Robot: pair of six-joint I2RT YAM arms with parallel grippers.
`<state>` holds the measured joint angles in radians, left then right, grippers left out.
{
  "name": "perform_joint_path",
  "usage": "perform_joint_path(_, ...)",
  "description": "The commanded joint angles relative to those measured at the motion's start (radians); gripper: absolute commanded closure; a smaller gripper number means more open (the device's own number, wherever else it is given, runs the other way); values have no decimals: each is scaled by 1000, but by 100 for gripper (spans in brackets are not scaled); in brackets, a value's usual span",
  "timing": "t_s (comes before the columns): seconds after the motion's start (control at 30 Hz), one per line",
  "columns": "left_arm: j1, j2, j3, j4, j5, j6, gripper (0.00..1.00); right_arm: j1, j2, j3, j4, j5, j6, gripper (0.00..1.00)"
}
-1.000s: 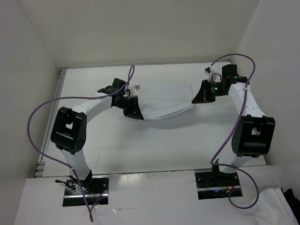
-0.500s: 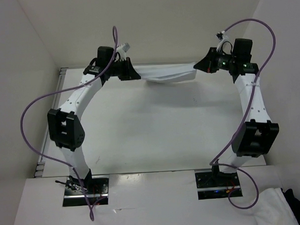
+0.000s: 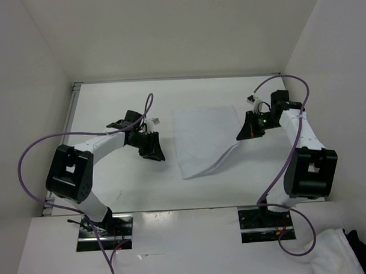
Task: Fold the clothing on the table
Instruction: Fold the skirt
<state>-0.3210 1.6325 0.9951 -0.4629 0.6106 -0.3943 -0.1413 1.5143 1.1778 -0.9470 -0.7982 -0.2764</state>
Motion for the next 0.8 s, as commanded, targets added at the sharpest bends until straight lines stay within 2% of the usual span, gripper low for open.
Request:
perform_joint_path(0.0,7,-59,37,24,44,15,58,-12,-71,39,-71,25,-106,100)
perform_joint_path(0.07,7,-36,60,11,55,15,46,-12,-39,39,-72,25,-106,100)
perform_joint_path(0.17,-4,-16,71,1,66,15,40,-12,-29,39,-72,25,-106,100)
perform_joint_path(0.2,-15,-16,80,10,66,15,33,-12,-29,39,-72,25,-106,100)
perform_joint_path(0.27,-24,-7,80,21,96,3,31,-12,-29,39,-72,36,-95,100)
perform_joint_path(0.3,-39,6,80,39,112,-26,26,-12,-29,39,-61,36,-95,100)
perform_joint_path(0.5,-153,147,100,113,222,-87,25,-12,-11,29,-50,45,-75,100)
perform_joint_path(0.6,-197,236,132,161,302,-113,28,-12,-11,29,-41,45,-66,100)
perform_joint_path(0.77,-228,343,181,182,290,-141,32,-12,-11,29,-41,45,-66,100)
